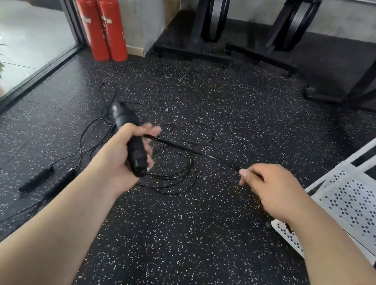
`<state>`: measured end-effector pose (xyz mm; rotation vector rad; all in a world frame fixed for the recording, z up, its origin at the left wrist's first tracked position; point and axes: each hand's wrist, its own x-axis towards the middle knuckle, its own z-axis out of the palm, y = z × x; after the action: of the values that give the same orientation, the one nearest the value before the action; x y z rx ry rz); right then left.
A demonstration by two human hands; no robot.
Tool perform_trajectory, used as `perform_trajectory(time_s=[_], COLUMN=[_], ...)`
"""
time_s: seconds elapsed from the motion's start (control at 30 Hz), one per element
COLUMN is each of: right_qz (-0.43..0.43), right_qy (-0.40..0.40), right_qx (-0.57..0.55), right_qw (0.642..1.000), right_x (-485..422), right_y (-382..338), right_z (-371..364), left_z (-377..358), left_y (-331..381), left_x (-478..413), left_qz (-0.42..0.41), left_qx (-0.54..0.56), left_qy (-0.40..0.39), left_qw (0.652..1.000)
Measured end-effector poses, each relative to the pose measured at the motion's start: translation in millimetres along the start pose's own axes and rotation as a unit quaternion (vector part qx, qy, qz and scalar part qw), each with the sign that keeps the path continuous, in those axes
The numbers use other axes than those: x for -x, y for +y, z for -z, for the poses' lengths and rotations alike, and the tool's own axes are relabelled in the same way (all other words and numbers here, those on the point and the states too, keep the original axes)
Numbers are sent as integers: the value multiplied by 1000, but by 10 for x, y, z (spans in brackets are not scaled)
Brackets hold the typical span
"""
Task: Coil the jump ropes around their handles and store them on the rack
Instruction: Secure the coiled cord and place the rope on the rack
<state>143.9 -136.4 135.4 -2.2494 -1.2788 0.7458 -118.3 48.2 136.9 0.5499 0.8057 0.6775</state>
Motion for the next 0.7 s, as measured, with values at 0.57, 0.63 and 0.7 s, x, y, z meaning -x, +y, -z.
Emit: perform_trajectory(time_s=[0.57,0.63,0.7], right_qz=[18,50,86], right_qy=[84,180,220], right_qx=[145,59,-5], right_qw=[986,981,972], right_x=[39,66,93], right_y=[-160,-256,-319], right_z=[-273,-248,-220], left_z=[-310,-323,-326], left_y=[-422,-435,-437], left_x=[275,290,300], left_qz=[-265,-277,-279], left_qx=[-766,-778,-786], left_qy=[0,-5,-11], left_qw=[586,563,552])
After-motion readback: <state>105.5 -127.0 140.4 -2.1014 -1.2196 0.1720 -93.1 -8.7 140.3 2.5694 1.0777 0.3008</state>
